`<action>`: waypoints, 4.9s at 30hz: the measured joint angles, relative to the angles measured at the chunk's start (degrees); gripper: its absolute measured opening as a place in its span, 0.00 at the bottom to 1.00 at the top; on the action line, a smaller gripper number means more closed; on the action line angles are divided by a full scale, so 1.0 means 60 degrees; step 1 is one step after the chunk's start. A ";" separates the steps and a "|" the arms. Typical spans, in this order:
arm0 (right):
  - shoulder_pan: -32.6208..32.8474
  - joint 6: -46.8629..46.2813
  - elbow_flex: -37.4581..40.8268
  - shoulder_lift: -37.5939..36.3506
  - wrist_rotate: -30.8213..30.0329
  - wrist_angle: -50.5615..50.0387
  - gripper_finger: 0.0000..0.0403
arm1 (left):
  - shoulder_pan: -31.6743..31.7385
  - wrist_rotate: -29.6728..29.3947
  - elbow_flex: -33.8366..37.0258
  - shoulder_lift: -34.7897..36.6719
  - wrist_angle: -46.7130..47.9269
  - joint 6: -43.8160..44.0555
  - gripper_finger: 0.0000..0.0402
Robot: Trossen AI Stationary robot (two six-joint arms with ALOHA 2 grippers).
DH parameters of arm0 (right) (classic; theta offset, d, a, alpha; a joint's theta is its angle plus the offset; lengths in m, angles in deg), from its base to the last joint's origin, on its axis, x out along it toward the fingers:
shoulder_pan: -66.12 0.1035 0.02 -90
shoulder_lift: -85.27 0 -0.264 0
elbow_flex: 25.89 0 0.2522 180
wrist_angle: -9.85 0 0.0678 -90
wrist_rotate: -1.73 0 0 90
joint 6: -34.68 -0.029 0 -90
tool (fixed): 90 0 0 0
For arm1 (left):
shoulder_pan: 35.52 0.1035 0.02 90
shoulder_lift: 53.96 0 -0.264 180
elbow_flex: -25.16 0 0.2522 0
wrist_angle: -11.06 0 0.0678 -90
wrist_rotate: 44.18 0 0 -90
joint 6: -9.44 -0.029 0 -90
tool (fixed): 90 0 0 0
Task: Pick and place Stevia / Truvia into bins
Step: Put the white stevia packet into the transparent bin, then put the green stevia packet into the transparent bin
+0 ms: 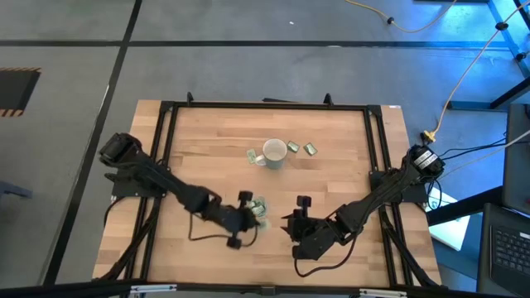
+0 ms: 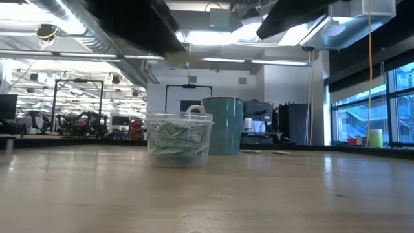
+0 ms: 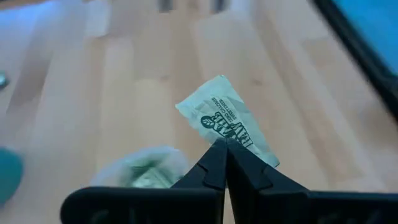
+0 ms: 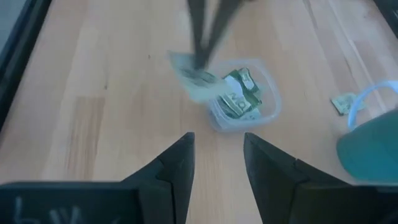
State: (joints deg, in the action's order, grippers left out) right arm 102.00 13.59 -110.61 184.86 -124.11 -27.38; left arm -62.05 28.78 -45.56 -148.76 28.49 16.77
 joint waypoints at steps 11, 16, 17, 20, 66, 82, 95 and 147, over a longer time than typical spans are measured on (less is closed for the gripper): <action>0.0000 -0.0877 0.0000 0.0000 0.0004 -0.1067 0.35 | 0.1321 0.0357 0.0002 -0.0322 0.1477 0.0665 0.01; 0.0000 -0.0884 0.0000 0.0000 0.0000 -0.1259 0.35 | 0.1322 0.1111 0.0002 -0.0318 0.1898 0.1100 0.01; 0.0000 -0.0884 0.0000 0.0000 0.0000 -0.1297 0.35 | 0.1316 0.1106 0.0002 -0.0318 0.2005 0.1214 0.01; 0.0000 -0.0887 0.0000 0.0000 -0.0003 -0.1299 0.35 | 0.1317 0.0755 0.0002 -0.0318 0.2152 0.1479 0.01; -0.6933 -0.1672 0.5298 -0.3854 0.2620 0.0379 0.35 | 0.1317 -0.0160 0.4599 0.4531 -0.4364 -0.1087 0.23; -0.9400 -0.0494 0.5060 -0.1877 0.3927 0.0665 0.35 | 0.1313 -0.0240 0.4599 0.4531 -0.4354 -0.1104 0.23; -0.9755 -0.0139 0.4986 -0.0863 0.4361 0.1141 0.23 | 0.1317 -0.0244 0.4599 0.4527 -0.4274 -0.1104 0.22; -0.3064 0.3371 -0.1277 0.1697 0.3982 0.0895 0.01 | 0.1316 -0.0203 0.4595 0.4523 -0.3064 -0.0846 0.23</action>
State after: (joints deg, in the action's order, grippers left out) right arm 83.62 33.81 -118.27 195.04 -100.22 -22.01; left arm -54.16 27.56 -17.99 -121.62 10.10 11.70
